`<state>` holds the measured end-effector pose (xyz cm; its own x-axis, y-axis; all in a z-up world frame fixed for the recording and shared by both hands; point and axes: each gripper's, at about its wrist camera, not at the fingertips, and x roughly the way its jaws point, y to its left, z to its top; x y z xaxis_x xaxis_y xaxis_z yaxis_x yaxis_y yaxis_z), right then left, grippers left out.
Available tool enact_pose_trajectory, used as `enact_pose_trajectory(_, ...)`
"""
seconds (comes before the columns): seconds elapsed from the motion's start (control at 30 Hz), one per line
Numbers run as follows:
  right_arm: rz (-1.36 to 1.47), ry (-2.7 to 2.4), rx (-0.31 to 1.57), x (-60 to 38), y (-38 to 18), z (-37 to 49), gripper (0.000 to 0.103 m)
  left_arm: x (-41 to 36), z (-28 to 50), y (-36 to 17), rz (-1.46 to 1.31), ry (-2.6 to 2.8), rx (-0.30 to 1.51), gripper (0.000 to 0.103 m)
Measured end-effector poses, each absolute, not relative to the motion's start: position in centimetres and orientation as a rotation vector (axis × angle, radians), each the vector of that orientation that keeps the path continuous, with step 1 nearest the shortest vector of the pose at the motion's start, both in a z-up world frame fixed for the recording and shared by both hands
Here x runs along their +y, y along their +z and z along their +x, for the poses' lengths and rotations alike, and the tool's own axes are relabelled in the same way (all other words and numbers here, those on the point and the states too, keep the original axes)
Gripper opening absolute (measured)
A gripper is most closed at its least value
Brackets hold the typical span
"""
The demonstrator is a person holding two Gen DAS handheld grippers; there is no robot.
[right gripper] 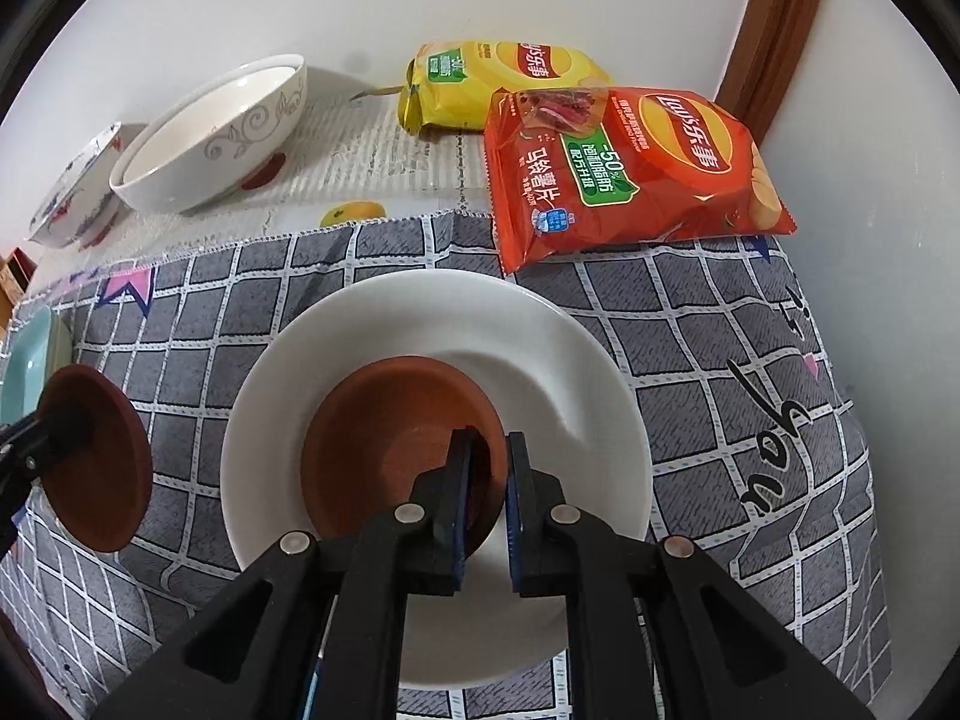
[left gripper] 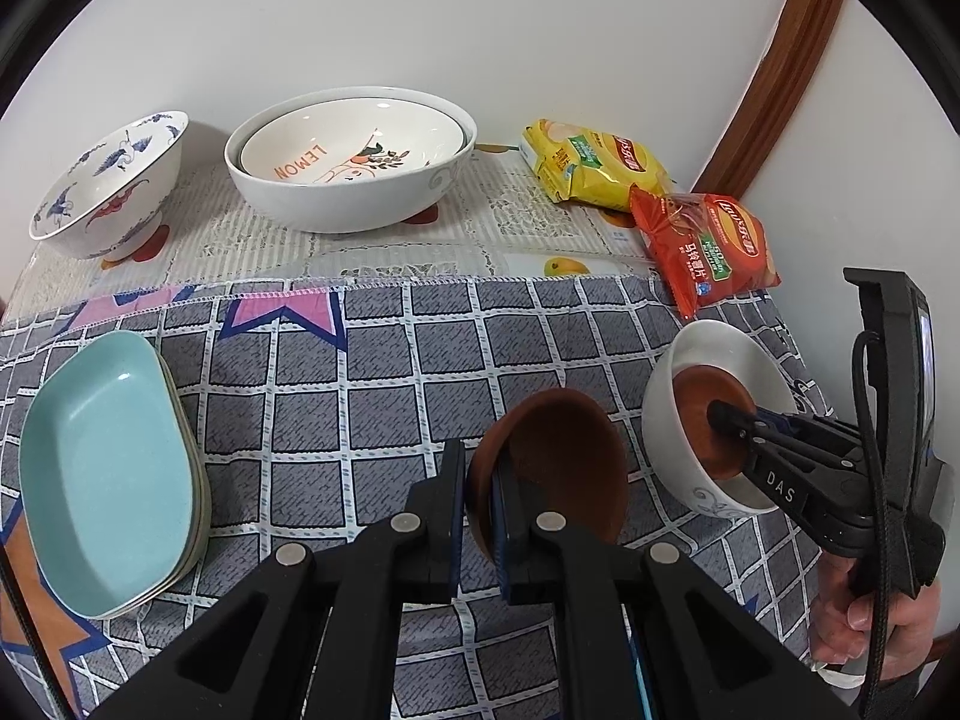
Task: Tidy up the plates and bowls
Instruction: 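Open the right tool and withdraw it from the white bowl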
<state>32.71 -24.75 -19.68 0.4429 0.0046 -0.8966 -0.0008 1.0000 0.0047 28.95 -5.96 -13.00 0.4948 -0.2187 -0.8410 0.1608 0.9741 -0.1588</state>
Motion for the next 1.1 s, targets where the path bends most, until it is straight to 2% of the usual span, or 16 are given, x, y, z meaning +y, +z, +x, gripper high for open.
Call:
enact_pose_trajectory(0.5,-0.177,-0.054,1.13,-23.3,-20.5,33.1,0.019,-5.8,29.1,-13.0,-0.065,-0.231,1.032,0.008)
enact_pose_trajectory(0.9,-0.164,-0.043,1.126,-23.4,-20.2,32.7,0.02,-6.1,28.7,-12.7,-0.054,-0.235,1.031,0.008)
enact_pose_trajectory(1.1,-0.127,-0.018,1.099,-23.7,-19.1,32.0,0.027,-6.7,28.4,-12.3,-0.047,-0.242,1.029,0.008)
